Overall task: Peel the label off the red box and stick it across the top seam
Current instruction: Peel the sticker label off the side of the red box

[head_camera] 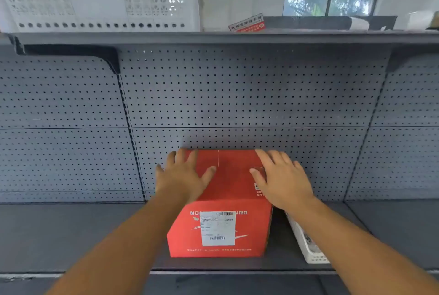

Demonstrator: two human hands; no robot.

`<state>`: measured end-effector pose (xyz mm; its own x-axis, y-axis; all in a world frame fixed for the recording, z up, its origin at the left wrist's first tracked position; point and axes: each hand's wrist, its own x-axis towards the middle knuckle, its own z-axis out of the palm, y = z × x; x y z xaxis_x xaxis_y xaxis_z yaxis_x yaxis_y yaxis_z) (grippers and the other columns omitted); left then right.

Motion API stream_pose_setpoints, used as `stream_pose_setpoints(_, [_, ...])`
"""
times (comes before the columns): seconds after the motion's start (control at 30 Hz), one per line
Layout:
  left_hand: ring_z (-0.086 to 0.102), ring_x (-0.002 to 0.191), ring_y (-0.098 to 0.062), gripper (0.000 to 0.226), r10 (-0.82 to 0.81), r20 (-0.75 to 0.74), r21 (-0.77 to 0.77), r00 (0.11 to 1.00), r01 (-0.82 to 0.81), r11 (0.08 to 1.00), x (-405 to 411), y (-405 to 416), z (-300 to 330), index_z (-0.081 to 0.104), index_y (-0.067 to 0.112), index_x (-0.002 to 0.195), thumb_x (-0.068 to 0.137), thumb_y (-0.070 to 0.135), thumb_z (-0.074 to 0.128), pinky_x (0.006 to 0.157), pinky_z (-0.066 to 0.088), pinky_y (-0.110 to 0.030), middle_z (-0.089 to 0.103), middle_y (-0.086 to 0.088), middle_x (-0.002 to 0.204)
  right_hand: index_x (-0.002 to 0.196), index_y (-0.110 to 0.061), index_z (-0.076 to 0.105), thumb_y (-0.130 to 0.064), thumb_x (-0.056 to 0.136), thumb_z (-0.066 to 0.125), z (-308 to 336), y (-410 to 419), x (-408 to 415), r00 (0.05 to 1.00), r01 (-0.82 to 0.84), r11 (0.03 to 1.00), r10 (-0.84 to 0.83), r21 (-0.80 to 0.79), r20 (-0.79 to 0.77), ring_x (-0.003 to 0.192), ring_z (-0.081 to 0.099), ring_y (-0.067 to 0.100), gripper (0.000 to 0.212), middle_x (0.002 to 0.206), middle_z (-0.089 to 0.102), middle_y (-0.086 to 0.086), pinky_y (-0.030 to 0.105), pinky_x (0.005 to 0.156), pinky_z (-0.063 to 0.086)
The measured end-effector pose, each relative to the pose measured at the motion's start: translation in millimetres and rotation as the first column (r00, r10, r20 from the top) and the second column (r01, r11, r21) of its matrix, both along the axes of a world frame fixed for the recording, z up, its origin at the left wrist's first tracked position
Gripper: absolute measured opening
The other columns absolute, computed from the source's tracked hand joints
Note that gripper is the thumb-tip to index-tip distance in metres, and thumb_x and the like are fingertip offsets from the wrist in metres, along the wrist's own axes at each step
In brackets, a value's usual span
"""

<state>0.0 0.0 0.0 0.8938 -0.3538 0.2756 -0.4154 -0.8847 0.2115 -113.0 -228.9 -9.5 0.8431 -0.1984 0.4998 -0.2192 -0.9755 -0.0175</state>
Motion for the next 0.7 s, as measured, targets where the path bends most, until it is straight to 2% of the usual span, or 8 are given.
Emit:
stream_pose_setpoints(0.13, [0.021,0.149,-0.028,0.081,-0.049,-0.047,0.053,0.998,0.051,0.997,26,3,-21,0.032,0.036,0.148,0.085,0.085,0.018,0.115,0.025,-0.066,0.027,0.002,0.162,0.149,-0.027,0.037,-0.059,0.100,0.031,-15,-3,22,0.999,0.026,0.999,-0.025,0.033,-0.042,0.131,0.046,0.024,0.059,0.141,0.054,0.000,0.049,0.100,0.043])
stream_pose_setpoints(0.27, [0.018,0.151,-0.027,0.082,-0.103,-0.101,0.084,0.990,0.112,0.990,42,11,-45,0.029,0.039,0.151,0.083,0.085,0.017,0.115,0.027,-0.065,0.029,0.008,0.161,0.148,-0.028,0.038,-0.060,0.099,0.027,-28,0,31,0.996,0.045,0.998,-0.040,0.053,-0.083,0.130,0.047,0.024,0.060,0.142,0.054,0.000,0.049,0.102,0.043])
stream_pose_setpoints(0.43, [0.013,0.152,-0.021,0.078,-0.166,-0.098,0.023,0.981,0.169,0.985,52,21,-63,0.030,0.041,0.151,0.085,0.083,0.024,0.116,0.029,-0.063,0.031,0.015,0.160,0.144,-0.029,0.046,-0.062,0.095,0.024,-41,-5,29,0.992,-0.014,0.984,0.037,0.180,-0.124,0.132,0.045,0.020,0.063,0.144,0.052,-0.005,0.046,0.107,0.042])
stream_pose_setpoints(0.57, [0.008,0.154,-0.018,0.077,-0.181,-0.072,0.010,0.981,0.182,0.983,52,23,-66,0.029,0.039,0.152,0.087,0.081,0.025,0.118,0.029,-0.058,0.029,0.017,0.161,0.133,-0.025,0.059,-0.062,0.094,0.035,-48,-15,19,0.979,-0.136,0.950,0.172,0.281,-0.110,0.123,0.047,0.011,0.059,0.133,0.058,-0.011,0.039,0.105,0.044])
stream_pose_setpoints(0.7, [0.009,0.154,-0.017,0.077,-0.179,-0.041,0.004,0.983,0.179,0.984,50,22,-68,0.030,0.038,0.152,0.088,0.080,0.026,0.115,0.033,-0.055,0.029,0.017,0.162,0.124,-0.029,0.065,-0.062,0.090,0.052,-52,-28,11,0.953,-0.236,0.915,0.284,0.328,-0.105,0.121,0.044,0.004,0.050,0.126,0.057,-0.018,0.031,0.107,0.040])
